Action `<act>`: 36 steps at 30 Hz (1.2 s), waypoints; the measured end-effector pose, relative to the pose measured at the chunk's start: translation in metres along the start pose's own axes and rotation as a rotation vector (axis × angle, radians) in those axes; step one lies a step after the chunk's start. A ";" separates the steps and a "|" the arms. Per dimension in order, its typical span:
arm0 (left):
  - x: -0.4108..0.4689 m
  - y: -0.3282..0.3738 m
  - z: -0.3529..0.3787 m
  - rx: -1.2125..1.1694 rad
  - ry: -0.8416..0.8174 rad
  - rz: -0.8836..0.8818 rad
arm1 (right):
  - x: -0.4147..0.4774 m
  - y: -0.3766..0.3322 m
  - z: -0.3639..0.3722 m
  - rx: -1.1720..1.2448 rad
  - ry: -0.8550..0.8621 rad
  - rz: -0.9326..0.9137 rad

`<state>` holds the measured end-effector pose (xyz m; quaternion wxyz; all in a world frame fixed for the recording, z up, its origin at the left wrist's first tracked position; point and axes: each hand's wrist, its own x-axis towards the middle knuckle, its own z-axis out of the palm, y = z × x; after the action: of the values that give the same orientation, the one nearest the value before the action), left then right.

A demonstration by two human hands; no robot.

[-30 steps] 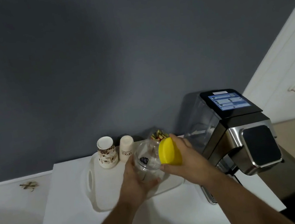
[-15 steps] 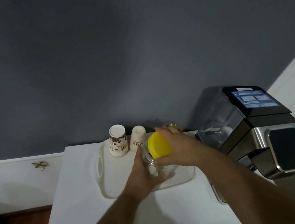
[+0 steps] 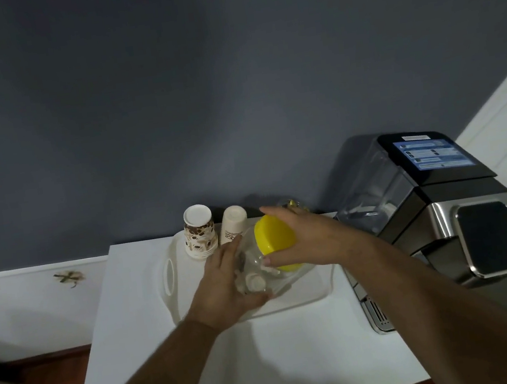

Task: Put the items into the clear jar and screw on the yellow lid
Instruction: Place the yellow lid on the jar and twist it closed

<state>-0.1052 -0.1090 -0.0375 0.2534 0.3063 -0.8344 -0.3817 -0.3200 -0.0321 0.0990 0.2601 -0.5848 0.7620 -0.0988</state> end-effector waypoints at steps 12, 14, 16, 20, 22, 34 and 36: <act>0.016 0.016 -0.038 0.253 -0.255 0.050 | -0.026 0.039 0.021 0.392 0.002 -0.036; 0.016 0.016 -0.033 0.228 -0.311 0.045 | -0.027 0.038 0.023 0.391 0.023 -0.029; 0.016 0.017 -0.028 0.205 -0.350 -0.001 | -0.027 0.032 0.023 0.371 0.045 0.001; 0.012 0.012 -0.028 0.164 -0.330 -0.042 | -0.028 0.017 0.021 0.298 0.061 0.078; 0.008 0.008 -0.033 0.150 -0.313 -0.029 | -0.032 0.015 0.022 0.246 0.008 0.044; -0.016 0.015 -0.078 0.179 -0.241 0.165 | -0.070 -0.027 0.030 0.146 0.107 -0.141; -0.021 0.019 -0.086 0.169 -0.235 0.184 | -0.075 -0.040 0.030 0.134 0.137 -0.116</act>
<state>-0.0402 -0.1253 0.0239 0.1613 0.2023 -0.9118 -0.3187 -0.2581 0.0312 0.1127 0.2396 -0.6012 0.7344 -0.2043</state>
